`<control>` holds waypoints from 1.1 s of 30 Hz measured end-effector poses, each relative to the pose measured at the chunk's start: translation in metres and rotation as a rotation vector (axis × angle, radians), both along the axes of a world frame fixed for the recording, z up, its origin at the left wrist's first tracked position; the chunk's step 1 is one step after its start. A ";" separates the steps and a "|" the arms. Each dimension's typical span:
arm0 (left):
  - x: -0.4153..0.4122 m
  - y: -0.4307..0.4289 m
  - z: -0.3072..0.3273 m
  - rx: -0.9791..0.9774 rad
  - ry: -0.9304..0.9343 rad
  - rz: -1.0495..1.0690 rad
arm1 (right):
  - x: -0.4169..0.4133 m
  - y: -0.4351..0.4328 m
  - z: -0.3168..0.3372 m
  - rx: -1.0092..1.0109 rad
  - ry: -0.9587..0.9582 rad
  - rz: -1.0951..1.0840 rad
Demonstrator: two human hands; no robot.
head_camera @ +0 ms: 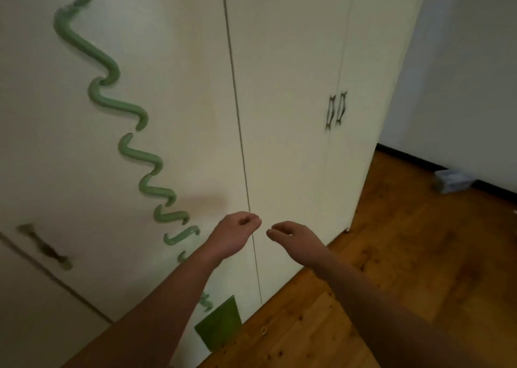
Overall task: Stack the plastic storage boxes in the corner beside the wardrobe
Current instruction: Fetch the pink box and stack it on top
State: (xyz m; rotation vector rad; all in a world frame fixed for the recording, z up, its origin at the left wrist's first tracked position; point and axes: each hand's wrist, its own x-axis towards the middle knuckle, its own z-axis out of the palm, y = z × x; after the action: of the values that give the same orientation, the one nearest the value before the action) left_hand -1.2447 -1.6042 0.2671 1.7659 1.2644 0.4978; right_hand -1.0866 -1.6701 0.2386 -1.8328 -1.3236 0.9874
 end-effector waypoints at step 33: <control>0.454 0.098 -0.036 -0.026 0.064 -0.818 | 0.342 -0.001 -0.008 -0.113 0.054 -0.767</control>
State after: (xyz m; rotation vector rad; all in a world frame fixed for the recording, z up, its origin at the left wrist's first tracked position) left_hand -0.7904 -1.5057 0.2307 2.0892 0.4896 -0.0493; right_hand -0.7449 -1.6711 0.2308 -2.1194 -0.4435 0.6813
